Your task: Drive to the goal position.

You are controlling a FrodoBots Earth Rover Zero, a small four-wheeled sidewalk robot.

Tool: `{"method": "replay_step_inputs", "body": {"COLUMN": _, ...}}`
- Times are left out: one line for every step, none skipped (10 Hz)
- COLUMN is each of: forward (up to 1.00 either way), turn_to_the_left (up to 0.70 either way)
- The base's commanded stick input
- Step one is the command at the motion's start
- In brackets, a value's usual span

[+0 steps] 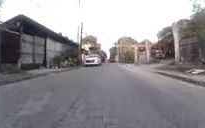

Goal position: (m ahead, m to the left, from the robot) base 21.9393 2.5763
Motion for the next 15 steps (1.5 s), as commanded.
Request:
{"method": "replay_step_inputs", "body": {"forward": 1.0, "turn_to_the_left": -0.19}}
{"method": "replay_step_inputs", "body": {"forward": 1.0, "turn_to_the_left": -0.35}}
{"method": "replay_step_inputs", "body": {"forward": 1.0, "turn_to_the_left": -0.18}}
{"method": "replay_step_inputs", "body": {"forward": 1.0, "turn_to_the_left": 0.05}}
{"method": "replay_step_inputs", "body": {"forward": 1.0, "turn_to_the_left": 0.05}}
{"method": "replay_step_inputs", "body": {"forward": 1.0, "turn_to_the_left": 0.05}}
{"method": "replay_step_inputs", "body": {"forward": 1.0, "turn_to_the_left": -0.35}}
{"method": "replay_step_inputs", "body": {"forward": 1.0, "turn_to_the_left": -0.35}}
{"method": "replay_step_inputs", "body": {"forward": 1.0, "turn_to_the_left": -0.01}}
{"method": "replay_step_inputs", "body": {"forward": 1.0, "turn_to_the_left": 0.05}}
{"method": "replay_step_inputs", "body": {"forward": 1.0, "turn_to_the_left": 0.05}}
{"method": "replay_step_inputs", "body": {"forward": 1.0, "turn_to_the_left": 0.05}}
{"method": "replay_step_inputs", "body": {"forward": 1.0, "turn_to_the_left": 0.05}}
{"method": "replay_step_inputs", "body": {"forward": 1.0, "turn_to_the_left": -0.15}}
{"method": "replay_step_inputs", "body": {"forward": 1.0, "turn_to_the_left": -0.35}}
